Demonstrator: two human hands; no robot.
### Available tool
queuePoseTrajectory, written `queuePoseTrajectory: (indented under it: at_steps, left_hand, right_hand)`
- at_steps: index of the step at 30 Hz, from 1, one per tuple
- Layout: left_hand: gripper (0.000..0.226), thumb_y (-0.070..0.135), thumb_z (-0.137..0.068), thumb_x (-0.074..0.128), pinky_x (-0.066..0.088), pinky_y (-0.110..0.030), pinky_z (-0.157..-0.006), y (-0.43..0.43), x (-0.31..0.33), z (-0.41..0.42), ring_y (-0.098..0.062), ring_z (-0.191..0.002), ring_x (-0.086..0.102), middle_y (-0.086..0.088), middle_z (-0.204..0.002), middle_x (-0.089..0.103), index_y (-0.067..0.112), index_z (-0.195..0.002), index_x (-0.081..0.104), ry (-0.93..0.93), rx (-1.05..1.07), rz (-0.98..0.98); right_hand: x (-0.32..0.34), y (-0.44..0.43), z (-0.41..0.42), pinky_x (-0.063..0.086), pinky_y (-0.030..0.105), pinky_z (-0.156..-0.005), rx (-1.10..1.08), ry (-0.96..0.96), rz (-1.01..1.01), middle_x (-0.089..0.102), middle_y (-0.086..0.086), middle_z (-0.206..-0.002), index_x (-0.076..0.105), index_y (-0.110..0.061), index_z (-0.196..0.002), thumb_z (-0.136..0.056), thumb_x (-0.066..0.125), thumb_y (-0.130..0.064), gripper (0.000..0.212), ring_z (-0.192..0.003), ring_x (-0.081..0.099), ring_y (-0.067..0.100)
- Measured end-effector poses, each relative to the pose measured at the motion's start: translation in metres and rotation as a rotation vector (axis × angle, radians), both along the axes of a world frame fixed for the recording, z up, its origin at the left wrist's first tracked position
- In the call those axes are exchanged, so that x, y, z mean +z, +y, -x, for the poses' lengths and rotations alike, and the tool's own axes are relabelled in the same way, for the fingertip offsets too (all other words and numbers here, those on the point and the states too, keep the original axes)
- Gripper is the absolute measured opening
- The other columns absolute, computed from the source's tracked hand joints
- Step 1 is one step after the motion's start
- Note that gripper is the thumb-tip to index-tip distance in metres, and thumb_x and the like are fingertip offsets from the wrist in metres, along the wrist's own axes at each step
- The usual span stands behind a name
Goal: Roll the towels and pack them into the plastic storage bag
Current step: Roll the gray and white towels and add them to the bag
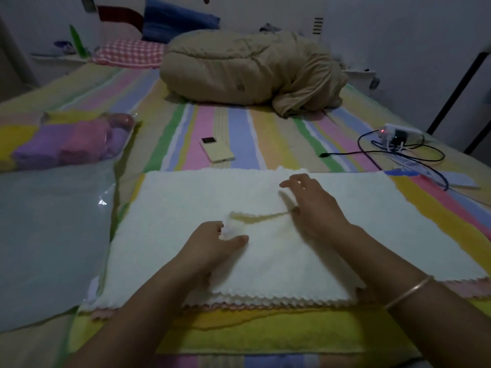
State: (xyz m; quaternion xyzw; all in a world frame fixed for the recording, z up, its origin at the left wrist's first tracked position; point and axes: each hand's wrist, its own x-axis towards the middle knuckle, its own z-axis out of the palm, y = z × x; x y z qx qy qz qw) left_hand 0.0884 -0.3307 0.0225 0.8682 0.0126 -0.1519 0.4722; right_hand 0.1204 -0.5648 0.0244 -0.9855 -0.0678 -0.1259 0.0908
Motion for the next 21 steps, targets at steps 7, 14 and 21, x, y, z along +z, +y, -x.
queuePoseTrajectory:
  at_steps: [7,14,21]
  left_hand:
    - [0.022,0.041,-0.087,0.063,0.04,-0.023,-0.07,0.006,-0.002,0.026,-0.007,-0.085,0.055,0.016,-0.086,0.057,0.023,-0.095,0.054,-0.317,0.103,-0.154]
    - [0.048,0.039,-0.088,0.061,0.045,-0.025,-0.073,0.05,-0.001,0.038,-0.012,-0.086,0.059,0.013,-0.089,0.054,0.04,-0.125,0.03,-0.442,0.131,-0.187]
    - [0.045,0.038,-0.09,0.046,0.052,-0.035,-0.078,0.12,-0.003,0.048,-0.014,-0.093,0.062,0.018,-0.108,0.057,0.051,-0.131,0.035,-0.596,0.012,-0.407]
  right_hand:
    - [0.018,0.013,-0.06,0.036,0.03,-0.065,-0.026,-0.136,-0.159,0.062,0.004,-0.102,0.058,-0.022,-0.112,-0.091,0.05,-0.019,0.023,-0.097,0.053,0.023]
    - [0.036,0.092,-0.113,0.038,0.032,-0.064,0.032,-0.132,-0.188,0.063,0.006,-0.104,0.052,-0.023,-0.118,-0.091,0.052,-0.026,0.027,-0.095,0.058,0.029]
    - [0.022,0.193,-0.144,0.043,0.035,-0.078,0.194,-0.015,-0.236,0.065,0.011,-0.114,0.06,-0.013,-0.116,-0.093,0.055,-0.021,0.025,-0.106,0.059,0.031]
